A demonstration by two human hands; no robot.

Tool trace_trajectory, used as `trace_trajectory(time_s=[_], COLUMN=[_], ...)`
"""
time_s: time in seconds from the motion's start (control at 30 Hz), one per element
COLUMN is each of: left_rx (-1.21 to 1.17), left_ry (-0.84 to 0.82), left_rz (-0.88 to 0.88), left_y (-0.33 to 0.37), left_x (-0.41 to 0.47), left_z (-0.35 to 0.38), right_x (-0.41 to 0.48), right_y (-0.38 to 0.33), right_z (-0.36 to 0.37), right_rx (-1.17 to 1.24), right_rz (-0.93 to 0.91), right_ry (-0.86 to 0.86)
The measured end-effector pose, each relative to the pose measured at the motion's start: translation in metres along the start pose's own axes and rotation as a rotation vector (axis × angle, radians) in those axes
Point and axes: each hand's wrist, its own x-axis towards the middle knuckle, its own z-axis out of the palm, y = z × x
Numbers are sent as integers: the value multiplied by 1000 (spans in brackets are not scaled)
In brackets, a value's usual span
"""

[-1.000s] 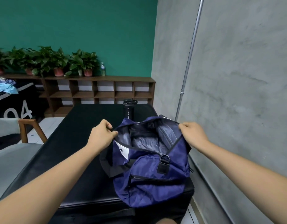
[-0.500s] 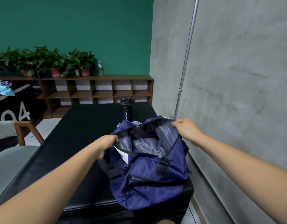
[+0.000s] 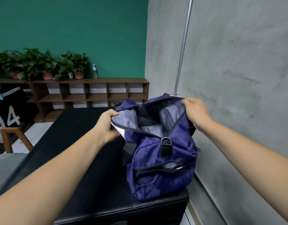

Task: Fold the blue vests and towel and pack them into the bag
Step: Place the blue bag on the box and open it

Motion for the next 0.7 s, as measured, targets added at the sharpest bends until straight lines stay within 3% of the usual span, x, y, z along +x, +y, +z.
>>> trace_trajectory(time_s=[0.33,0.47,0.7], left_rx=[1,158,677], left_ry=[169,229,284], left_rz=[-138,-159,-57], left_y=[-52,-61,-59], left_x=[14,13,19], left_z=[-73,-74,-73], right_x=[-17,-27,-40], right_y=[49,62,69], right_z=[31,41,53], right_rx=[-30,-139,-334], right_rz=[146,117,63], right_ry=[-157,-321,-390])
